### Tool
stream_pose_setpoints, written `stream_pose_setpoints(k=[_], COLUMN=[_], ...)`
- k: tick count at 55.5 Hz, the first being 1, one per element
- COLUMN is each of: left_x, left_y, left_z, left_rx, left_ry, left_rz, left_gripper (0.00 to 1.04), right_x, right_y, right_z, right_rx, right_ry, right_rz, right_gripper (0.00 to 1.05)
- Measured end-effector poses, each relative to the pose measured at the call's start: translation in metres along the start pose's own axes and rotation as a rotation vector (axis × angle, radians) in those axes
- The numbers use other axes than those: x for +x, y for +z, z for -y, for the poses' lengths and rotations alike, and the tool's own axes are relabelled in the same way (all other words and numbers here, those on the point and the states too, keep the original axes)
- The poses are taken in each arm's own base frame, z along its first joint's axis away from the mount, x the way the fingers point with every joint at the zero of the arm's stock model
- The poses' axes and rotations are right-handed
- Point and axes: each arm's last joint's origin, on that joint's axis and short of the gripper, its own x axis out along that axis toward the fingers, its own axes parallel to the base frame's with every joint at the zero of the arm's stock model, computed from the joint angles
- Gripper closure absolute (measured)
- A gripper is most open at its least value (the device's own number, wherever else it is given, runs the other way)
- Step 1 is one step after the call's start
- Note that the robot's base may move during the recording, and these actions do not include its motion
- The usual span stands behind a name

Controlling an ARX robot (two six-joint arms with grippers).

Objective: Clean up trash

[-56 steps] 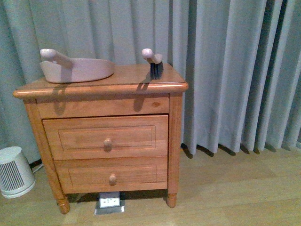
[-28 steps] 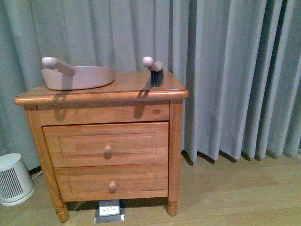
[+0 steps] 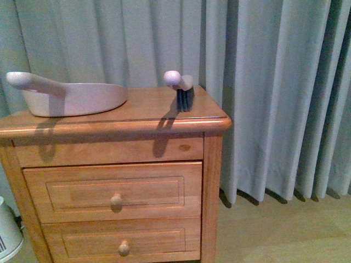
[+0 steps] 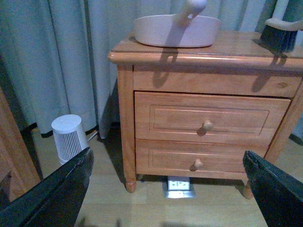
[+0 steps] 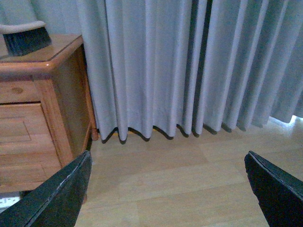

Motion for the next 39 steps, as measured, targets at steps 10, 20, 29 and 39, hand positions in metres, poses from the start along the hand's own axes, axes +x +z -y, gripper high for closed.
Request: stream_pose_setpoints(k=[10, 20, 29, 39], left_x=[0.0, 0.0, 0.0, 0.0], left_y=[0.0, 0.0, 0.0, 0.0], left_z=[0.0, 0.0, 0.0, 0.0], left_rx=[0.0, 0.0, 0.0, 0.0], left_ry=[0.0, 0.0, 0.0, 0.0], left_rz=[0.0, 0.0, 0.0, 0.0], left_gripper=[0.08, 0.08, 0.08, 0.08], right_x=[0.0, 0.0, 0.0, 0.0], right_y=[0.0, 0.0, 0.0, 0.0], right_z=[0.0, 0.0, 0.0, 0.0], right_rx=[0.0, 0.0, 0.0, 0.0], right_ry=[0.0, 0.0, 0.0, 0.0], right_rz=[0.0, 0.0, 0.0, 0.0], right_gripper=[0.07, 0.07, 0.07, 0.07])
